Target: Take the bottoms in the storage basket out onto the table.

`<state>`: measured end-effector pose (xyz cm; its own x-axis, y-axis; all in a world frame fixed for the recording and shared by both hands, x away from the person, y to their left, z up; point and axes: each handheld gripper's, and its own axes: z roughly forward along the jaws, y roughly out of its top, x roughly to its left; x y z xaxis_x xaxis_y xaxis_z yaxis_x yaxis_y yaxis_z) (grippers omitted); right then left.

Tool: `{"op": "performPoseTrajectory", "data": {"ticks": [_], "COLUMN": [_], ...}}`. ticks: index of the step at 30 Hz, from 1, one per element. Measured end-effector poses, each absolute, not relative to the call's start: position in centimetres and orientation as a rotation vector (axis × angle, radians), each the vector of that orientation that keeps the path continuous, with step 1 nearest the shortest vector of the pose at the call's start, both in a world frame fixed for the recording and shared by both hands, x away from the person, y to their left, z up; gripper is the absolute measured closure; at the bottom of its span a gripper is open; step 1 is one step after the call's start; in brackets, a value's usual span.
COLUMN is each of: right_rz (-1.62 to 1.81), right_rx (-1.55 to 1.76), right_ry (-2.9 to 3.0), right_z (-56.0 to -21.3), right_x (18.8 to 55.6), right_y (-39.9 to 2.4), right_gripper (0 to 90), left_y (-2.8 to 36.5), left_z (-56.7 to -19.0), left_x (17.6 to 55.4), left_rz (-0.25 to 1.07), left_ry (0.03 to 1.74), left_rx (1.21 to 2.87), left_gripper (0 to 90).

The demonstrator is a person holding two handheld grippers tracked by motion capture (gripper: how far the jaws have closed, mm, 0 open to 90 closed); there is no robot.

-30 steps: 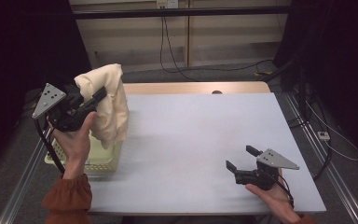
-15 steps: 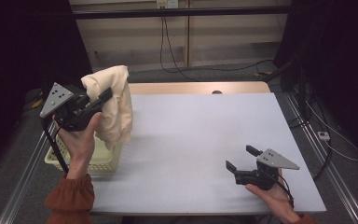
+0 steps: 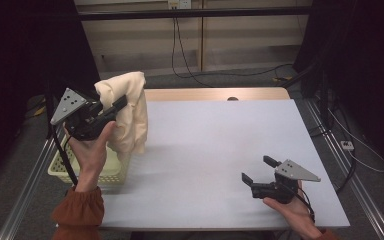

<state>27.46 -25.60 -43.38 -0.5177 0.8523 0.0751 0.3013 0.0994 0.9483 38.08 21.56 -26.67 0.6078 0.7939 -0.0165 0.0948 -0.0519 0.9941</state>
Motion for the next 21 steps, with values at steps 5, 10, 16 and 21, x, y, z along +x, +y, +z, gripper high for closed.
{"op": "performPoseTrajectory", "data": {"ticks": [5, 10, 16, 21], "right_rz": [1.425, 1.423, 1.423, 1.417], "right_rx": [1.123, 1.121, 1.122, 1.118], "right_ry": [1.880, 1.880, 1.881, 1.885], "right_z": [-43.4, -43.4, -43.4, -43.4], "right_x": [27.5, 27.5, 27.5, 27.5], "right_y": [-25.6, -25.6, -25.6, -25.6], "right_gripper": [3.7, 3.7, 3.8, 3.8], "left_y": [21.0, 20.2, 19.4, 18.7], "left_z": [-26.5, -26.5, -26.4, -26.5], "left_x": [37.9, 37.8, 37.8, 38.0], "left_rz": [0.667, 0.657, 0.655, 0.641], "left_ry": [0.755, 0.737, 0.713, 0.701], "left_rx": [1.552, 1.570, 1.594, 1.609], "left_gripper": [69.9, 69.9, 69.9, 69.9]}}
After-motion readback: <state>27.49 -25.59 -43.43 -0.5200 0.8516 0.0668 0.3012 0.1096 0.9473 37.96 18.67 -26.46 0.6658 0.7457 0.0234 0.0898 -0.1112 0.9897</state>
